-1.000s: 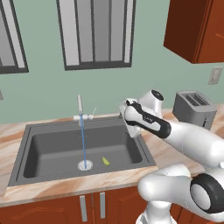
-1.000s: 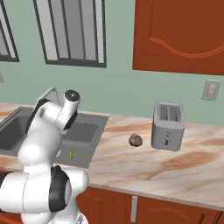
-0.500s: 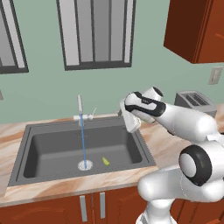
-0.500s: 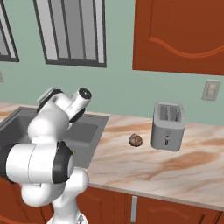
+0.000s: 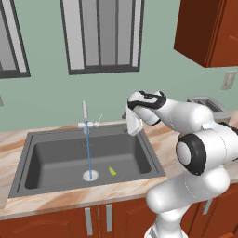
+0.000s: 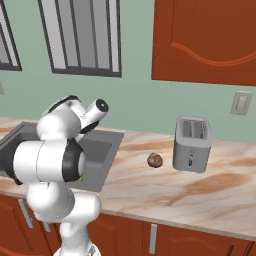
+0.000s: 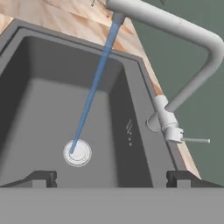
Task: Turn on the sink faucet. Then move the lemon wedge from the counter to the sink. Turn off the sink. Move the vegetable from the sink to the pot next to the stove. Finally move the pot to the front left burner.
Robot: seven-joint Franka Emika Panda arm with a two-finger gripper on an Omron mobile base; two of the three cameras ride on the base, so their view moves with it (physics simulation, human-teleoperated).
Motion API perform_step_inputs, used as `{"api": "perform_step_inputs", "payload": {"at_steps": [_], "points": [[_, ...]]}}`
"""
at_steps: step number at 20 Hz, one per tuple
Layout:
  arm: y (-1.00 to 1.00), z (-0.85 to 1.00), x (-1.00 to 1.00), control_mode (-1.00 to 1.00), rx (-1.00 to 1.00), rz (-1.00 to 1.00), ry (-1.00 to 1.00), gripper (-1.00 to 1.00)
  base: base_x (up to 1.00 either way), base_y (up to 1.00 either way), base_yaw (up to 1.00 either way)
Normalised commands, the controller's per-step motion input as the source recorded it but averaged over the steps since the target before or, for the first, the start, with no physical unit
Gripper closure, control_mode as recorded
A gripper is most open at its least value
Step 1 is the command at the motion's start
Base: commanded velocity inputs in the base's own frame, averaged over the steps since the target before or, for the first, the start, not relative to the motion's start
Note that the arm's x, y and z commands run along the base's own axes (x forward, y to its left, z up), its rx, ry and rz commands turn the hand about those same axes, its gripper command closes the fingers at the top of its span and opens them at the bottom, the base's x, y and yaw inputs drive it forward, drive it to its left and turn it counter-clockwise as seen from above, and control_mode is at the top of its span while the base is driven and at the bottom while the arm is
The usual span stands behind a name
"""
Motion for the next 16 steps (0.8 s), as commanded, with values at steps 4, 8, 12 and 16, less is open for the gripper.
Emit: {"api": "perform_step_inputs", "payload": {"at_steps": [4,8,12,16], "points": [[0.45,-0.17,0.31,-1.0,0.0,-0.11,0.0,-1.0,0.0,0.0,0.0],[0.15,-0.13,0.53,-1.0,0.0,-0.03,0.1,-1.0,0.0,0.0,0.0],[0.0,-0.15,0.5,-1.0,0.01,0.0,0.1,-1.0,0.0,0.0,0.0],[0.0,-0.08,0.43,-1.0,0.04,0.0,0.09,-1.0,0.0,0.0,0.0]]}}
